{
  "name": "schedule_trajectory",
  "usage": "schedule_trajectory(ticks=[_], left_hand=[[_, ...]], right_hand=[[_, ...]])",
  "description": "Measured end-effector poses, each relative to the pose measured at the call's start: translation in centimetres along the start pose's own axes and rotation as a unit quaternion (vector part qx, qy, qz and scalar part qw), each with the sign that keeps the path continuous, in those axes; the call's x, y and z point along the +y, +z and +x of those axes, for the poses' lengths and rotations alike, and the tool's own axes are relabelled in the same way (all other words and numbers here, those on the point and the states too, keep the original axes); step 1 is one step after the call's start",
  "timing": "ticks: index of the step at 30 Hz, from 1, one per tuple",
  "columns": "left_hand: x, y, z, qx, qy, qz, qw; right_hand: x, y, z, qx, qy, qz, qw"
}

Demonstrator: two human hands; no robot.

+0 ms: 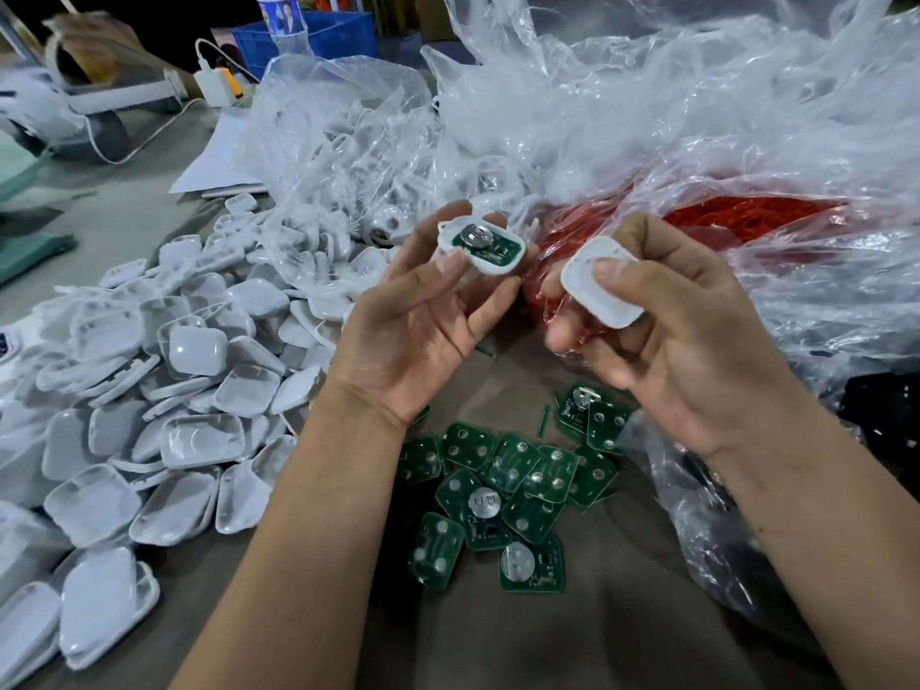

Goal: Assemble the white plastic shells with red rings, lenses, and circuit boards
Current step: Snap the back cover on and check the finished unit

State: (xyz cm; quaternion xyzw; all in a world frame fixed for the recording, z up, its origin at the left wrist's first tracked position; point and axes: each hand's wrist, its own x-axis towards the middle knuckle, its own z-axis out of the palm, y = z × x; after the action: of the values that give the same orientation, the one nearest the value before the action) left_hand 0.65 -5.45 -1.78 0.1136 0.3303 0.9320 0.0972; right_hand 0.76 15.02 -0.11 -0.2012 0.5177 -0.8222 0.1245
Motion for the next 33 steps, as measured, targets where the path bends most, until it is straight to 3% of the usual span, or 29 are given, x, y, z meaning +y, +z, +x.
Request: schedule_trajectory(ticks=[7,13,25,28,33], left_hand=[[-0.6,-0.4,0.1,-0.01,-0.015,0.029,0.999],[-0.8,-0.3,0.2,-0.007,-0.016,0.031,0.999],[-1.1,-0.3,0.3,0.004,-0.01,0.046,0.999],[-1.2,-0.4,0.4,0.006,-0.012,0.072,0.997],[-1.4,-0.5,0.5,0.017,-0.01,0.108,0.994]], right_hand=[[-0.6,-0.8,0.2,0.086,-0.002,0.015,0.996],[-0.5,-1.1,0.6,0.137,0.062,0.098,0.984],[-0.8,-1.1,0.4,0.065,0.118,0.062,0.989],[-0.1,-0.8,0.6,0.109,0.089,-0.019,0.99],[0.2,-0.8,0.8,0.145,-0.036,-0.037,0.988]])
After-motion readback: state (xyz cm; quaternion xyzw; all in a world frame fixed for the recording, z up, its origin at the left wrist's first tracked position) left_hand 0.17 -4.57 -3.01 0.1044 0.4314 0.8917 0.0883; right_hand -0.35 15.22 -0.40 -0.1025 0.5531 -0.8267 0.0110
